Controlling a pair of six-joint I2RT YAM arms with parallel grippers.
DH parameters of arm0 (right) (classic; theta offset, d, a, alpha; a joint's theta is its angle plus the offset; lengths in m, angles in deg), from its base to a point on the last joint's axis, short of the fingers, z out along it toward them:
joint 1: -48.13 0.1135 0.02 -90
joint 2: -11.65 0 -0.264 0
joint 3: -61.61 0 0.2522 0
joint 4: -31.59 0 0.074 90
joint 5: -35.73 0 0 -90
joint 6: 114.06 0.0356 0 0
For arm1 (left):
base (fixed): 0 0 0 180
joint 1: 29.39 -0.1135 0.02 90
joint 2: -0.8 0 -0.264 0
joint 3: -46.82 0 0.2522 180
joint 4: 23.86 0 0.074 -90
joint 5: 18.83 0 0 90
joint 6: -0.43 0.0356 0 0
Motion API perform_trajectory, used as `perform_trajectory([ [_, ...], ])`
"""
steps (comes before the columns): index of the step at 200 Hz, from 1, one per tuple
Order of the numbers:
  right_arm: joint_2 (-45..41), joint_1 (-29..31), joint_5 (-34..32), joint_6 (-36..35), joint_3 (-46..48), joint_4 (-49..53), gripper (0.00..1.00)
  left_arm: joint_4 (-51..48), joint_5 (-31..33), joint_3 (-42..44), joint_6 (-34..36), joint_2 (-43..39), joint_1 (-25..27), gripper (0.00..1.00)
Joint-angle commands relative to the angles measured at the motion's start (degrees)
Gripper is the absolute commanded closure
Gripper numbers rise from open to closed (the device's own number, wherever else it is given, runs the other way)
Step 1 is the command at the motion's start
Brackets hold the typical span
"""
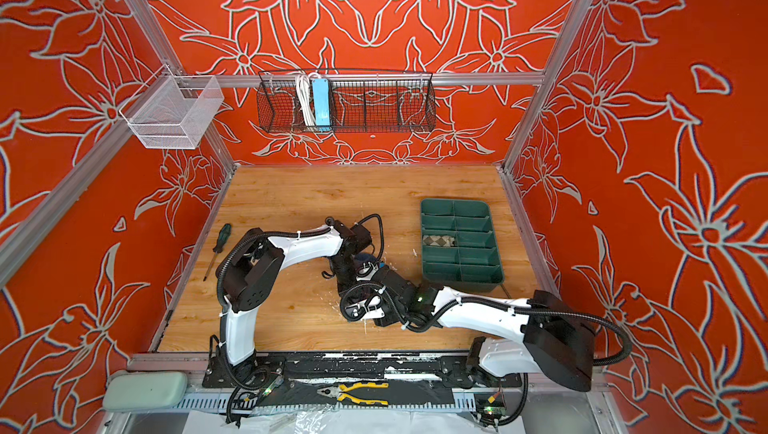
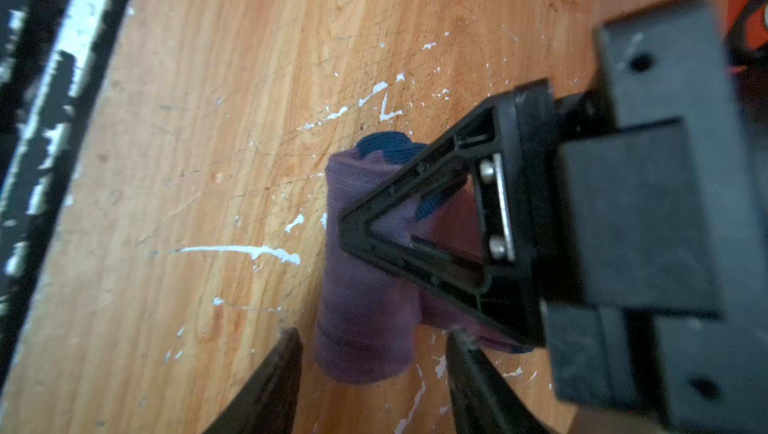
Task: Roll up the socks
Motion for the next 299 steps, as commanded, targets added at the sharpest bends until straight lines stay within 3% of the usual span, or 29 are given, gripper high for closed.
perform_trajectory([
  [1,3.1,0.4,-3.8,0.3,1.8,-7.2,0.43,-1.9,-0.1,0.4,0.3,1.1,-0.2,0.92],
  [27,7.8,0.4,-5.1,1.8,1.1,-9.4,0.50,-1.9,-0.1,0.3,0.2,1.2,-0.4,0.91],
  [46,10.5,0.4,-3.9,2.8,-0.2,-8.1,0.62,-1.6,0.1,0.4,0.2,0.9,-0.4,0.91],
  [80,10.5,0.7,-1.5,3.2,-1.6,-3.1,0.92,1.5,1.9,2.5,-0.5,-2.4,-0.6,0.87],
  [95,10.2,0.7,0.5,3.3,-3.2,2.1,1.00,3.9,2.7,3.6,-1.8,-5.2,-1.0,0.85],
  [144,12.8,-1.0,8.8,3.8,-11.1,19.8,1.00,18.5,2.8,11.8,-7.1,-23.7,-4.0,0.76],
  [167,15.1,-2.6,11.5,3.9,-15.7,25.8,1.00,26.9,9.6,18.3,-9.6,-36.1,-5.3,0.75],
  [201,21.6,-5.0,17.6,1.7,-24.9,37.2,1.00,38.7,25.7,29.3,-12.6,-59.1,-5.9,0.68],
  [224,26.6,-6.7,21.6,0.9,-30.3,43.3,1.00,37.3,24.7,32.3,-9.9,-72.3,-6.0,0.60],
  [253,32.4,-8.9,25.2,0.8,-35.6,48.2,1.00,29.8,23.6,28.9,-8.5,-79.5,-6.0,0.52],
  [299,37.7,-10.8,27.2,0.9,-40.3,50.5,1.00,34.0,24.7,27.2,-4.0,-83.3,-5.9,0.35],
])
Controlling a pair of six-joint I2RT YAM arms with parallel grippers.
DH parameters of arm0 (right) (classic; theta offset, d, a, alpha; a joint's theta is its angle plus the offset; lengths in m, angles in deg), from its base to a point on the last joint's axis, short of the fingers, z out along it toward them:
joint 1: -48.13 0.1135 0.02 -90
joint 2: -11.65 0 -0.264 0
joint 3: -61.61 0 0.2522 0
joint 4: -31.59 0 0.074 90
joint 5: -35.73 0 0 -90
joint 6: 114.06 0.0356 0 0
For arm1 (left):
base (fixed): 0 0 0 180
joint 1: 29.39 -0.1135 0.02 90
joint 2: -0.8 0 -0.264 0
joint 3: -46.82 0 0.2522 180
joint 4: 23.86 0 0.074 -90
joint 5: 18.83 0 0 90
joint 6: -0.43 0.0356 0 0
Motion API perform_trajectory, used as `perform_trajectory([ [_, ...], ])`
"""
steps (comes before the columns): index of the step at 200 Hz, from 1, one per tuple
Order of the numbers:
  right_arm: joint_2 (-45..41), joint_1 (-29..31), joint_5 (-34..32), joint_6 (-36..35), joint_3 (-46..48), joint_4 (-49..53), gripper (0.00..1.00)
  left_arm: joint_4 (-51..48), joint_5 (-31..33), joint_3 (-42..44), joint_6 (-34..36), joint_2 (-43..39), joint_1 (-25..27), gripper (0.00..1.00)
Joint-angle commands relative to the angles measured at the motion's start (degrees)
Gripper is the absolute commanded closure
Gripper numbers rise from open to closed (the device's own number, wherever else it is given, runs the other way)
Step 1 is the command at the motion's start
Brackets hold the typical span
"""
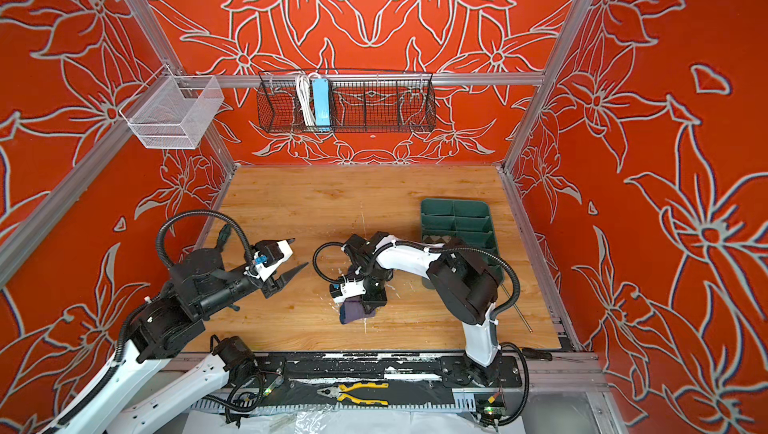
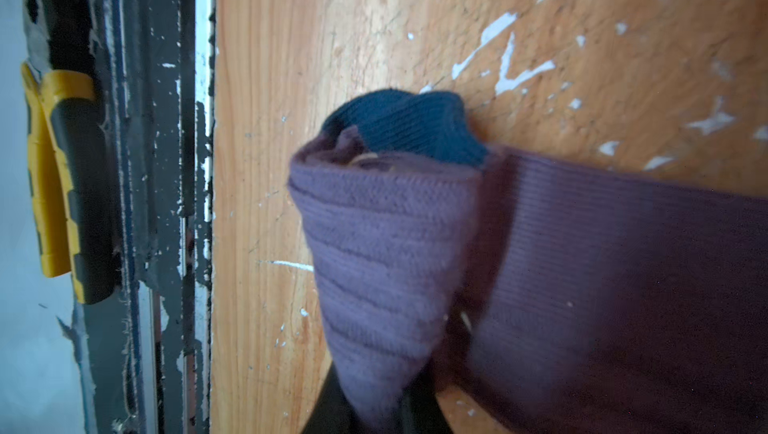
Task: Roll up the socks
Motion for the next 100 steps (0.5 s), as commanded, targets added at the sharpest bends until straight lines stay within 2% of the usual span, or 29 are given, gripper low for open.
perform_trajectory([
  [1,2.7,-0.7,2.6,-0.8,-1.8,4.5,1.00,1.6,0.5,-1.6,3.5,0.1,0.1,0.35],
  [28,4.6,-1.4,3.1,-0.3,-3.6,4.5,1.00,-4.8,-4.9,-5.2,10.0,5.3,0.3,0.35],
  [45,6.2,-1.8,3.2,-0.1,-5.0,5.1,1.00,-8.7,-3.8,-5.3,14.3,8.8,3.3,0.35],
  [59,7.6,-2.2,3.3,0.1,-5.9,5.5,1.00,-9.2,2.1,-3.1,18.9,10.5,10.0,0.35],
  [76,8.9,-2.6,3.4,0.1,-7.1,6.3,1.00,-7.1,12.6,1.2,22.5,13.3,20.8,0.35],
  [89,9.5,-2.9,3.5,0.1,-7.9,6.9,1.00,-3.1,19.6,4.7,21.6,16.1,27.3,0.36],
  [100,10.0,-3.1,3.5,0.1,-8.4,7.3,1.00,0.2,22.9,7.3,20.1,18.8,30.7,0.37],
])
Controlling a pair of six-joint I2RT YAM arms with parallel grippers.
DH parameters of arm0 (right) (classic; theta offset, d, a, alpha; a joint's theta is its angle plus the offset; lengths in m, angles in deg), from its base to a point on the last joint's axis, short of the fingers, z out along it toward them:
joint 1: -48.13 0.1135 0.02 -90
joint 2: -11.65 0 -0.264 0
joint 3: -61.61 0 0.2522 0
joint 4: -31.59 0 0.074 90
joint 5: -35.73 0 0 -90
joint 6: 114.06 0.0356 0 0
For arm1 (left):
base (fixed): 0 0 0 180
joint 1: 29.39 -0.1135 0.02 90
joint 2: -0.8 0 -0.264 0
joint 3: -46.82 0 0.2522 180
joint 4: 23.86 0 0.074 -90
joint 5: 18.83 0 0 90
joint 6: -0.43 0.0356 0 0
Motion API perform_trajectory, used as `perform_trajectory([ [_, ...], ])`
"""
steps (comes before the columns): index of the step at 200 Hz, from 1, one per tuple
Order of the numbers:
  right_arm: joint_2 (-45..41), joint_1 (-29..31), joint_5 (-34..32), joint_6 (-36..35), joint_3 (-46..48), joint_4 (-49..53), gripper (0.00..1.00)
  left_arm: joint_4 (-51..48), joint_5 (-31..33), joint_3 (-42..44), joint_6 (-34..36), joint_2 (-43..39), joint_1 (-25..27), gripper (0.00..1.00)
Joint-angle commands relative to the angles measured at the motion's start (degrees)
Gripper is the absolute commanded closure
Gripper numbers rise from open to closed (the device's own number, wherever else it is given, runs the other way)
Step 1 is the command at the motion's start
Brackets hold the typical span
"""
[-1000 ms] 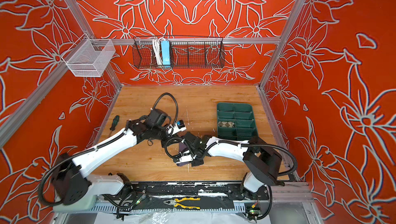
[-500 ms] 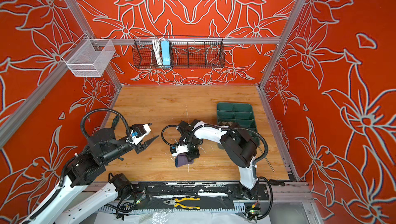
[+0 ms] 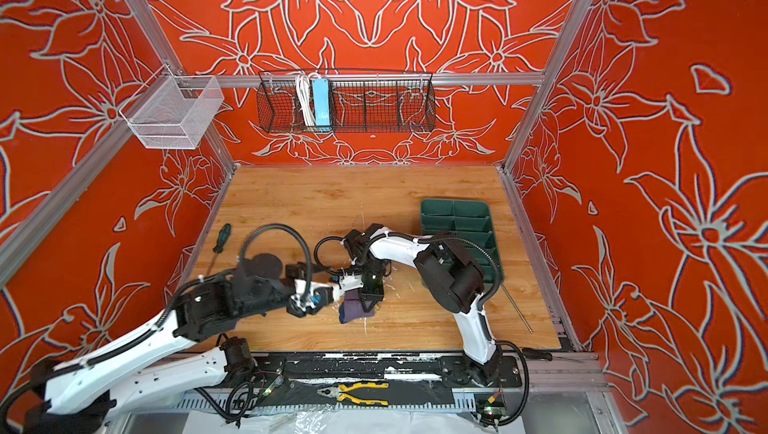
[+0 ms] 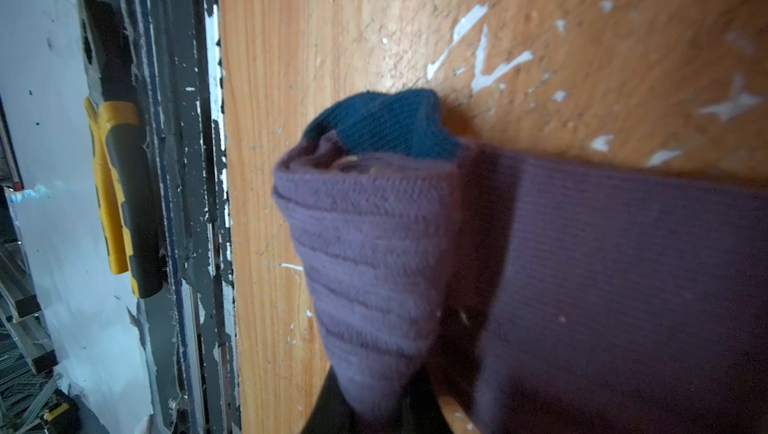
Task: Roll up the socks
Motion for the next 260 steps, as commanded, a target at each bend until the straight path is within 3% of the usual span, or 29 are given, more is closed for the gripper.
perform_trajectory([
  [1,3.0,-0.6,-0.3,-0.1,-1.2,0.1,1.00,4.5,12.7,5.0,2.3,4.8,7.3,0.37],
  [18,3.2,-0.7,0.0,-0.4,-1.5,0.6,0.90,10.3,17.4,8.1,-1.1,9.6,10.5,0.41],
  [39,3.2,-1.0,0.2,-1.0,-1.7,0.8,0.85,14.1,19.6,9.2,-6.4,18.8,13.6,0.45],
  [97,2.8,-1.4,1.0,-1.5,-1.3,1.0,0.83,17.7,21.9,7.5,-16.2,34.7,12.7,0.49],
  [110,2.5,-1.6,1.2,-1.8,-1.1,1.0,0.81,15.9,21.2,6.3,-18.0,37.5,11.9,0.55],
  [147,-0.3,-3.0,2.0,-1.6,0.9,-0.6,0.75,13.5,18.2,5.4,-20.1,41.4,9.3,0.83],
  [175,-5.9,-4.4,1.0,-0.2,5.6,-5.0,0.65,12.0,12.8,5.8,-19.4,40.9,5.7,0.94],
  [198,-12.1,-6.0,-0.5,1.7,10.5,-8.9,0.54,10.9,6.5,5.8,-15.6,39.5,2.8,0.95],
  [225,-20.1,-9.3,-1.7,4.7,15.1,-12.7,0.50,6.2,-1.5,2.4,-10.3,40.3,-1.4,0.96],
  [260,-37.3,-15.5,-12.5,12.5,25.1,-27.0,0.46,-1.6,-14.3,-3.1,-5.0,42.5,-8.7,0.96],
])
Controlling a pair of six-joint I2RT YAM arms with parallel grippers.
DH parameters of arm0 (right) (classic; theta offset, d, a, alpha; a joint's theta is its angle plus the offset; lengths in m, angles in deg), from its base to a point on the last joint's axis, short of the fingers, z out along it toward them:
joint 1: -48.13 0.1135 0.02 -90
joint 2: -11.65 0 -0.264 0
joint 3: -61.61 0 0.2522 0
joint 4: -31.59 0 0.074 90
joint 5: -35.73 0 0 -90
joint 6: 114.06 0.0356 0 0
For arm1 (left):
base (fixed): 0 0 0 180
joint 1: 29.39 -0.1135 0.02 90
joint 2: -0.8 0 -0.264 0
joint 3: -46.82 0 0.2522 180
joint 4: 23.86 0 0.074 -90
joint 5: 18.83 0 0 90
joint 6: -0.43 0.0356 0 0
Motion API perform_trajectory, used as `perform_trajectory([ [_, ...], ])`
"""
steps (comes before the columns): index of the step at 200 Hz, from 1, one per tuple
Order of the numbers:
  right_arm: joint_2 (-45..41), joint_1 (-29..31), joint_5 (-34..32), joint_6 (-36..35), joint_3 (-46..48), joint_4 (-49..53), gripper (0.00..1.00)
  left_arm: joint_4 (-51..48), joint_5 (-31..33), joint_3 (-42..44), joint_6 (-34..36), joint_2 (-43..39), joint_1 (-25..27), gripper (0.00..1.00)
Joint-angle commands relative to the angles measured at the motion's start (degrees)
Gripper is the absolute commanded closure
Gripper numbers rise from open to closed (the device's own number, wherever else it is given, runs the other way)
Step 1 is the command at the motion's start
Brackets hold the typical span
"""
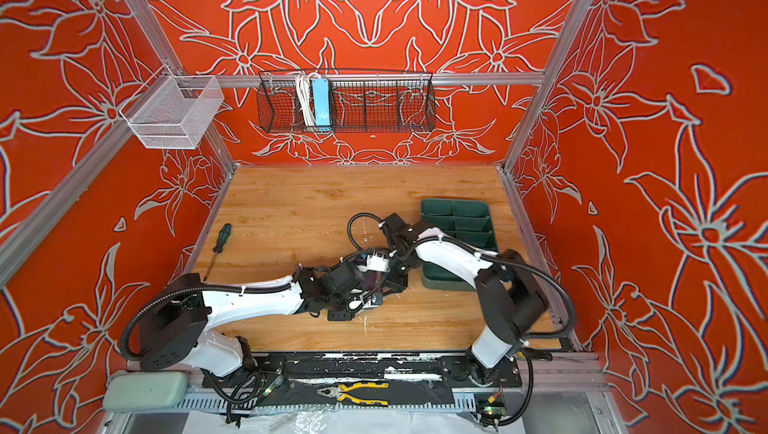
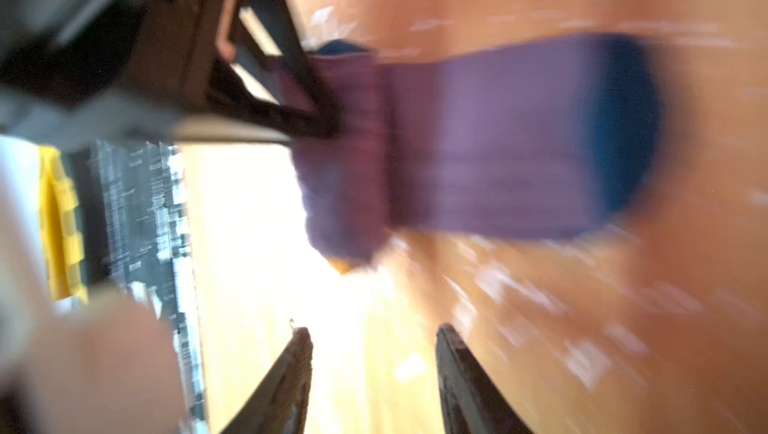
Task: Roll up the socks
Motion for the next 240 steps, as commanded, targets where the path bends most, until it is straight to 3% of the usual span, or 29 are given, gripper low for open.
perform_trajectory([
  [1,-10.2,-3.6,-8.3,6.4,5.2,-10.9,0.46,-10.0,-12.2,-3.0,5.2,2.4,-4.7,0.96],
  [28,-22.8,-9.2,-18.5,9.9,10.4,-17.0,0.39,-15.9,-20.4,-8.8,5.8,6.1,-9.4,0.96],
  [52,-31.3,-11.7,-24.8,10.3,12.3,-19.1,0.35,-20.9,-22.7,-14.1,5.8,11.2,-11.2,0.96],
  [65,-35.4,-11.7,-22.2,6.3,13.5,-18.4,0.32,-23.3,-23.5,-17.3,4.8,14.5,-12.1,0.96],
  [91,-42.0,-9.9,-6.2,-9.5,15.2,-8.5,0.32,-29.4,-25.9,-24.1,3.3,21.2,-13.4,0.96],
  [110,-43.5,-2.6,-8.2,-15.1,17.4,-5.7,0.32,-32.4,-26.5,-27.6,2.7,25.0,-13.6,0.96],
  [135,-38.7,11.4,-21.5,-18.2,20.4,-8.8,0.31,-34.6,-27.4,-30.6,2.5,27.5,-14.1,0.96],
  [156,-33.2,17.2,-25.9,-19.0,22.7,-18.0,0.29,-35.1,-27.7,-31.8,2.4,28.3,-14.4,0.96],
  [188,-22.2,19.3,-24.5,-19.5,23.4,-31.8,0.28,-35.2,-27.9,-32.1,2.2,28.5,-14.6,0.96],
  [240,-6.8,19.3,-24.7,-15.6,20.9,-39.2,0.36,-35.4,-27.9,-32.4,2.3,28.7,-14.8,0.96],
])
